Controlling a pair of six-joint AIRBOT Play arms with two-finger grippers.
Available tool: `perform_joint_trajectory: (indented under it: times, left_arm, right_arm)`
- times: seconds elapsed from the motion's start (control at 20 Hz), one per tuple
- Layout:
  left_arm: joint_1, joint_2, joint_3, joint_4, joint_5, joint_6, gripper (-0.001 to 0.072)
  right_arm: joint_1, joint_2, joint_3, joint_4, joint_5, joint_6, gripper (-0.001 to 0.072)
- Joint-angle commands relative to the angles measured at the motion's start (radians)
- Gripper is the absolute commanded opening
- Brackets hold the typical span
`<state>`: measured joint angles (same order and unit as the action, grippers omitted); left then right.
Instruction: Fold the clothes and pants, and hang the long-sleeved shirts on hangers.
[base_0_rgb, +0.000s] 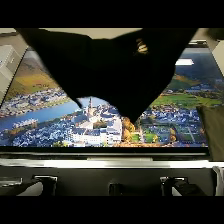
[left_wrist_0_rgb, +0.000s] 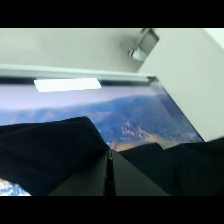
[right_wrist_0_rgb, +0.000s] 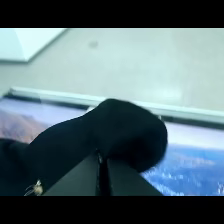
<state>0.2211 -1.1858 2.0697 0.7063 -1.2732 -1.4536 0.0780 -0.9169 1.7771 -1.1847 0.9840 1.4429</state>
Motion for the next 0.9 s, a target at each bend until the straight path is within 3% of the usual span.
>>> perform_joint_trajectory:
  times: [0.0,0.15,0.35,0.55,0.85]
  left_arm:
    - [0.055,0.252,0.000,0.147,-0.087,-0.130,0.0013]
    - [0.062,0.355,0.000,0.300,-0.098,-0.222,0.0013]
    - [0.062,0.295,-0.048,0.290,-0.128,-0.222,0.0013]
    - [0.033,0.093,-0.151,0.285,-0.123,-0.148,0.0014]
    - [-0.082,-0.369,-0.282,0.285,-0.080,-0.068,0.0015]
  right_arm:
    - [0.000,0.139,0.110,-0.024,0.091,0.122,0.0033]
    - [0.000,0.209,0.116,-0.050,0.090,0.222,0.0033]
    - [0.000,0.118,0.115,-0.066,0.089,0.241,0.0033]
    - [0.001,-0.151,0.115,-0.026,0.099,0.241,0.0034]
    - [0.002,-0.629,0.115,-0.004,0.129,0.247,0.0035]
